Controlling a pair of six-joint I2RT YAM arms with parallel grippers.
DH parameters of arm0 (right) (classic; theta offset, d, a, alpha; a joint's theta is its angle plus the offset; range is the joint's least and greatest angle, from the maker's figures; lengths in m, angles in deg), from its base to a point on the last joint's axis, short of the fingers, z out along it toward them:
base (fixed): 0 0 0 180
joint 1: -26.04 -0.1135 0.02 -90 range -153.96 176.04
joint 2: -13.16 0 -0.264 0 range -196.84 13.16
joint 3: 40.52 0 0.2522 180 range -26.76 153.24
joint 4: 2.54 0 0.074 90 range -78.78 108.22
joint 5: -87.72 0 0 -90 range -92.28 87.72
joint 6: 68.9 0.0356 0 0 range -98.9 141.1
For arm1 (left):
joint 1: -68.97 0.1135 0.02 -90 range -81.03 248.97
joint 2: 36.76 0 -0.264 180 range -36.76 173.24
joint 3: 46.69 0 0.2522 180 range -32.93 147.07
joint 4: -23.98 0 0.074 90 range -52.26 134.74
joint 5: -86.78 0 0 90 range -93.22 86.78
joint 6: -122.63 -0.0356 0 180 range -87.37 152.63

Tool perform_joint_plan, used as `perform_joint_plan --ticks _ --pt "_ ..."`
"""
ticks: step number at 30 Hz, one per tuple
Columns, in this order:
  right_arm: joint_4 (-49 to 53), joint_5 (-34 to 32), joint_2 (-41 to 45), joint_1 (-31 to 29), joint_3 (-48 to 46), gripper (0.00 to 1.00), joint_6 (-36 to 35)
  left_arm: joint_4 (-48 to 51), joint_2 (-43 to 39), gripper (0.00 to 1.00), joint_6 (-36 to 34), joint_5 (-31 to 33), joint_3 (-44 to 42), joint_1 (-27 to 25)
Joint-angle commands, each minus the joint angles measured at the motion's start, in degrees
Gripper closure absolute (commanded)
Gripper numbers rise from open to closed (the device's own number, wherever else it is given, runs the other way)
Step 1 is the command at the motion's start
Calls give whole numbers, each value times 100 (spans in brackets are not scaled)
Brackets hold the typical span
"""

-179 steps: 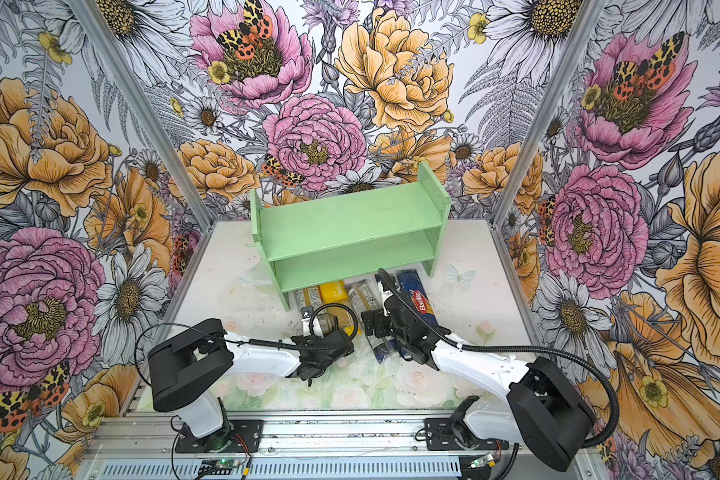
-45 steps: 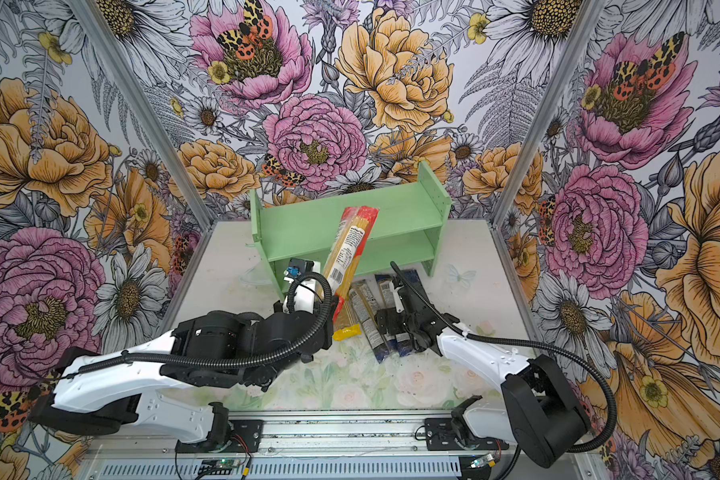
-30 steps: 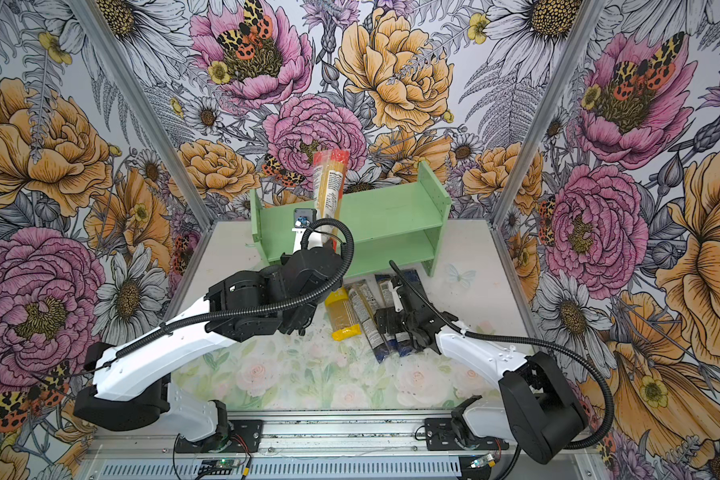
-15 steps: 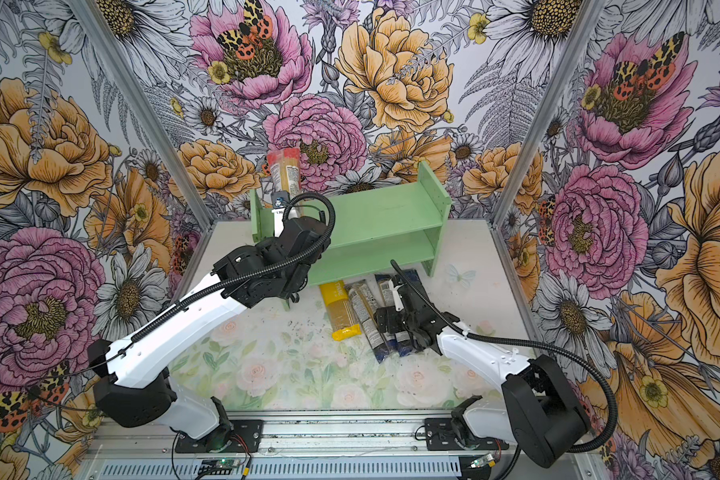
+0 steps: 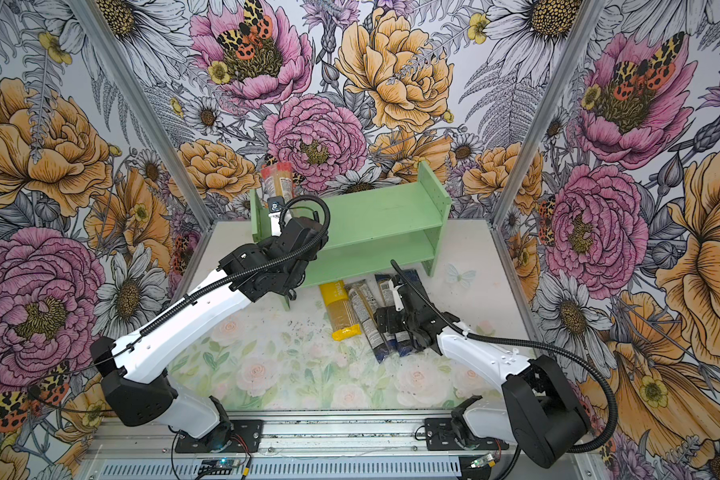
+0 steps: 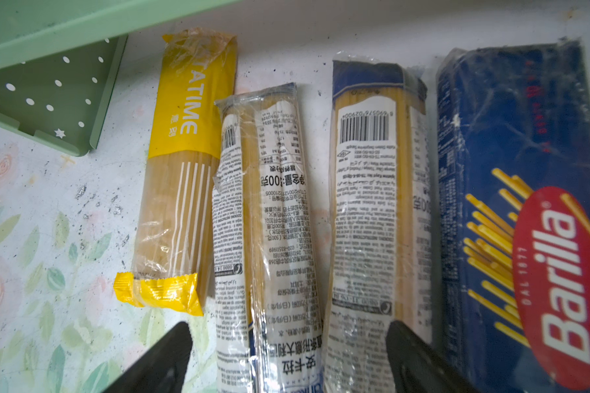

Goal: Place and organize the pasta boxes and bags onto the shelf

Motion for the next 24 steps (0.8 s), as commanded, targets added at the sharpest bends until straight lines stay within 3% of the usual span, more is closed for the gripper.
perform_joint_plan --ticks 1,24 --pt "9 4 165 34 7 8 72 -554 -142 100 183 218 10 140" --pt "10 -11 167 34 -54 8 139 -559 -183 100 -94 -208 -398 450"
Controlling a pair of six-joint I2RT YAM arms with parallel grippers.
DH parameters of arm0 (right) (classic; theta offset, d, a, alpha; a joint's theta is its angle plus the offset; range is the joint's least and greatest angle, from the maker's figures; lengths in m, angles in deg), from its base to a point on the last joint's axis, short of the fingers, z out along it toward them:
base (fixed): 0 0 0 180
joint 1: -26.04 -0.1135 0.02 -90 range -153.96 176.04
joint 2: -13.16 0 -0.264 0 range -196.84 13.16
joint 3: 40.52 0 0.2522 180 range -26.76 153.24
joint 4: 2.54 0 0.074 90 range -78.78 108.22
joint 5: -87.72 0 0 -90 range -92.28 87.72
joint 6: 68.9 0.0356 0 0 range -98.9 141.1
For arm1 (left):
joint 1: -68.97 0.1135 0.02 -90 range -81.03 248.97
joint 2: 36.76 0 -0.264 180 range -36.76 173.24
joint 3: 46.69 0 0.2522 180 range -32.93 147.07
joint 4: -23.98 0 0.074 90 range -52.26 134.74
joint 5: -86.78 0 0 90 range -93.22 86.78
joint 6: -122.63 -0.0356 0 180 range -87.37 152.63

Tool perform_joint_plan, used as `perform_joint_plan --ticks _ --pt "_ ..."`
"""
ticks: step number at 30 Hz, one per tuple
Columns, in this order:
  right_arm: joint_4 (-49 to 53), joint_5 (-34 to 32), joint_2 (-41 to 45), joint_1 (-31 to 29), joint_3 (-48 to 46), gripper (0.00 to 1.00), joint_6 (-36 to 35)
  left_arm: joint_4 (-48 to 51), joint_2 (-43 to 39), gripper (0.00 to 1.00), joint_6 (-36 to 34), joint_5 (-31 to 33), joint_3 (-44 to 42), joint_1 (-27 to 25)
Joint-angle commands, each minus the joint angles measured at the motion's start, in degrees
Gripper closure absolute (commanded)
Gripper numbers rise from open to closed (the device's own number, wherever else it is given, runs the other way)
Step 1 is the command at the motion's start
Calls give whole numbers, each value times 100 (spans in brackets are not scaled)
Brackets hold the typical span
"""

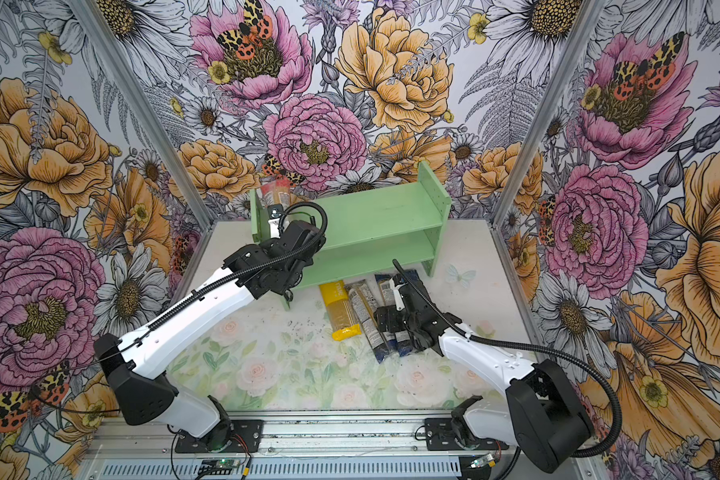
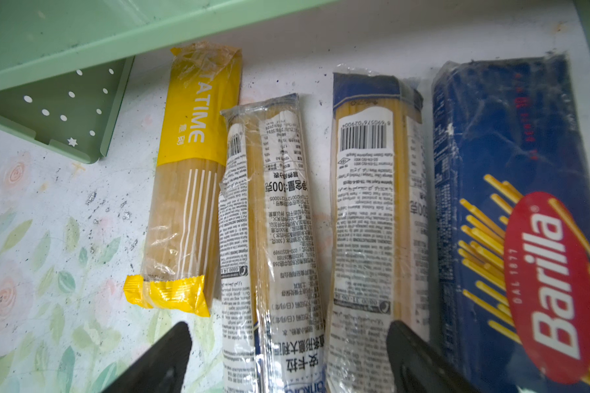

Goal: Place and organize the pasta boxes and bags onto the shelf

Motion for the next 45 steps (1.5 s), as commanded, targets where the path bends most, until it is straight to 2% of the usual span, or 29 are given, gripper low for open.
perform_joint_plan --ticks 1,10,28,37,40,45 --pt "-3 -12 42 29 -47 8 91 -562 -179 100 -207 228 62 146" --pt "-4 -47 45 36 -47 8 83 -560 -227 100 -255 74 -76 228" --pt "-4 -91 -11 35 -12 8 144 -565 -236 91 -434 -425 -241 319" --pt "-4 -107 -26 29 -10 8 141 -562 -327 72 -352 -639 -437 394" --pt "-4 -127 -12 36 -26 8 119 -560 -361 61 -334 -679 -504 396" --pt "-4 -143 10 33 -46 7 106 -554 -403 58 -306 -732 -571 426"
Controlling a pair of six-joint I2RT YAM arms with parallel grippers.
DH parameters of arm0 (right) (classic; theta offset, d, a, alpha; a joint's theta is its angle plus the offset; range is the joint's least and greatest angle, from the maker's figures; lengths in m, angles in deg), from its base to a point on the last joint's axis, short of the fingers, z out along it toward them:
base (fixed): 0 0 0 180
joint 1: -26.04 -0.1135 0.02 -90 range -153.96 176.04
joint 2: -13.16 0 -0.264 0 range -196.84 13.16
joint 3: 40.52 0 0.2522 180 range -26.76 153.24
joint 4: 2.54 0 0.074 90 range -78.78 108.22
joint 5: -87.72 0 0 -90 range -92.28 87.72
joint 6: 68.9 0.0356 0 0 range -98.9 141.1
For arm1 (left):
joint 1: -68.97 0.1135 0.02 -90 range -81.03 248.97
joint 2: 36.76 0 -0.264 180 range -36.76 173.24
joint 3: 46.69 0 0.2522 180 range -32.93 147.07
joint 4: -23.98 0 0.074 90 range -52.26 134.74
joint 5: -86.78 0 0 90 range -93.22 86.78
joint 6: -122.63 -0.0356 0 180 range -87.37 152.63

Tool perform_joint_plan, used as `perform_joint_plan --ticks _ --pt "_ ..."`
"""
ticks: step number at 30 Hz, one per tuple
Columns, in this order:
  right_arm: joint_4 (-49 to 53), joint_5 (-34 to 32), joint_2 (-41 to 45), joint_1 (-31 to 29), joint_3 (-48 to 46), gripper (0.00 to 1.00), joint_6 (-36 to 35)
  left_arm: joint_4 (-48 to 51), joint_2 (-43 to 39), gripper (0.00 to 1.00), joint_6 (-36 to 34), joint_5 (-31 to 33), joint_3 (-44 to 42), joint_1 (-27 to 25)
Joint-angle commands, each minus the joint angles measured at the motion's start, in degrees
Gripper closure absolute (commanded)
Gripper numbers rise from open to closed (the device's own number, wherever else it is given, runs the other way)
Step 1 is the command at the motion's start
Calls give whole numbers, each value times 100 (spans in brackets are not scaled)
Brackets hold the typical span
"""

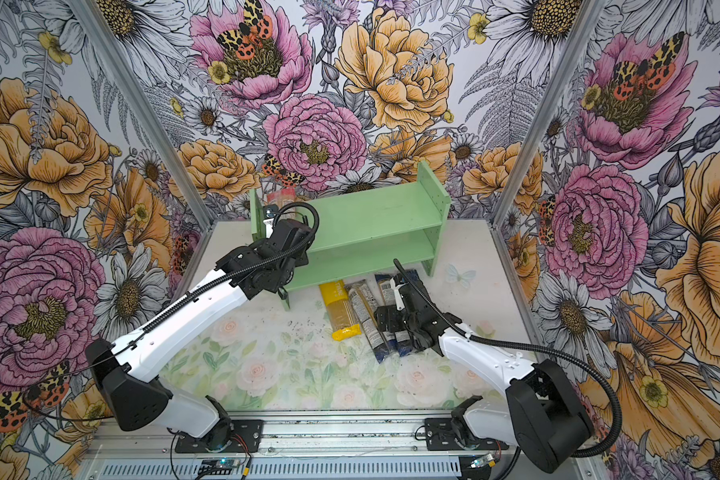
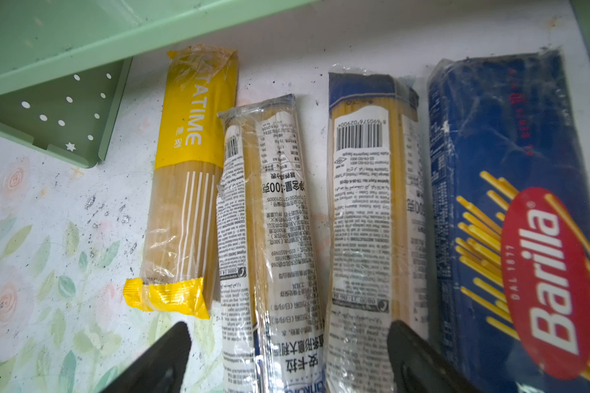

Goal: Place and organize the pasta boxes and bags onto the shelf

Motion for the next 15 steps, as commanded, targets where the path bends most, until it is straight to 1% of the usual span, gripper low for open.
perform_joint_plan --ticks 1,3,8,11,15 --pt "-8 -90 21 36 -47 7 3 5 -160 57 5 -138 -104 78" --pt "4 -89 34 29 -47 7 -1 2 -173 56 9 -142 -116 85" --pt "5 -101 53 29 -66 7 -1 2 -215 50 -2 -171 -167 92" --pt "5 -105 53 34 -74 7 24 1 -235 44 -9 -196 -206 98" --pt "5 -105 71 30 -74 7 31 1 -260 43 -67 -204 -233 97"
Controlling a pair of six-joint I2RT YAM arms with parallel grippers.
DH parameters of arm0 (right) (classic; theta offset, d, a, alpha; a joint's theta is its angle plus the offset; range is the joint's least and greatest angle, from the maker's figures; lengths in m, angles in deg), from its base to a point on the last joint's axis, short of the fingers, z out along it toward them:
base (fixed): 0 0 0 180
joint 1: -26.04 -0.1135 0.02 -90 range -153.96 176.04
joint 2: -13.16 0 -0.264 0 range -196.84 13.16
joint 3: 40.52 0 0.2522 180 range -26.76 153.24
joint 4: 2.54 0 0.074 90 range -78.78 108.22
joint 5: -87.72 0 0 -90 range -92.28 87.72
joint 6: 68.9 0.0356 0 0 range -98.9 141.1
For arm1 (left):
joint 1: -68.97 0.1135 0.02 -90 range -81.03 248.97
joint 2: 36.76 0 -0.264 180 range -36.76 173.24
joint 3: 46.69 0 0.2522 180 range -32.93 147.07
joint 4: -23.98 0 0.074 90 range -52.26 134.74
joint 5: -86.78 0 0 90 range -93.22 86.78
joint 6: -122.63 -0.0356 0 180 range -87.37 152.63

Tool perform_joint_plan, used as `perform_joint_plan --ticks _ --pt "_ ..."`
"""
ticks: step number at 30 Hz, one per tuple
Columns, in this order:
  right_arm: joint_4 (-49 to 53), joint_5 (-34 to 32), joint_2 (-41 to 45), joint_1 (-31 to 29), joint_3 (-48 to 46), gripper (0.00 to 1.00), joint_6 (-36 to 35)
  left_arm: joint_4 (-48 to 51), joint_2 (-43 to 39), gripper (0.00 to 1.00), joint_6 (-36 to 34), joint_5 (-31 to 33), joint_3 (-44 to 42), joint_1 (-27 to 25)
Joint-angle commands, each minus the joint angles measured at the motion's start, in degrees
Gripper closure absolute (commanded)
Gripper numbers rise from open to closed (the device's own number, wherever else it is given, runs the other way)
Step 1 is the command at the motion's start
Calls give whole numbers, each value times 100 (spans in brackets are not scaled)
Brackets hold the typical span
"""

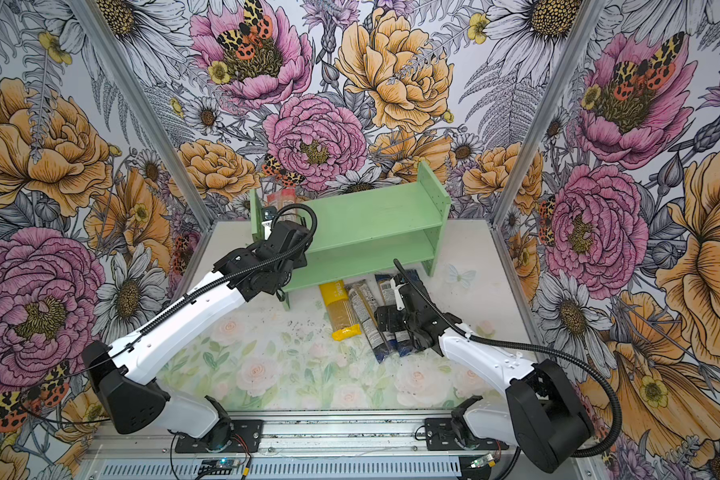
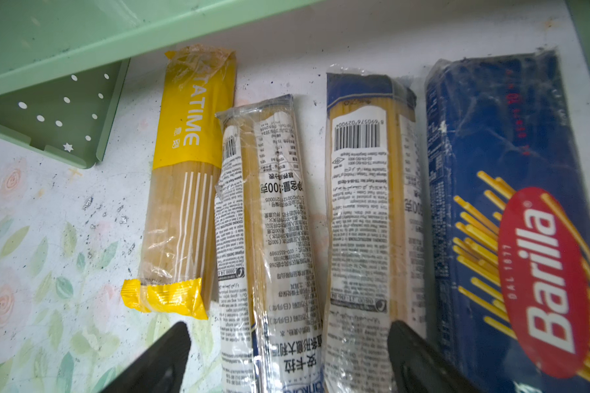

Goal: Place and organize the pasta boxes and bags onto the shelf

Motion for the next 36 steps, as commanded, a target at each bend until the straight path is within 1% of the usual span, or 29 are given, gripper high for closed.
perform_joint_plan --ticks 1,5,17,27,36 --pt "-3 -82 79 35 -69 7 38 28 -149 43 -79 -109 -78 50" --pt "12 -101 114 34 -91 7 46 23 -135 44 -135 -159 -102 52" --pt "10 -136 205 34 -138 7 81 13 13 44 -723 -487 -155 41" --pt "11 -154 168 35 -126 7 93 8 39 45 -1094 -337 -200 -27" --pt "16 -158 146 33 -122 7 90 -32 19 46 -1207 -335 -320 -53"
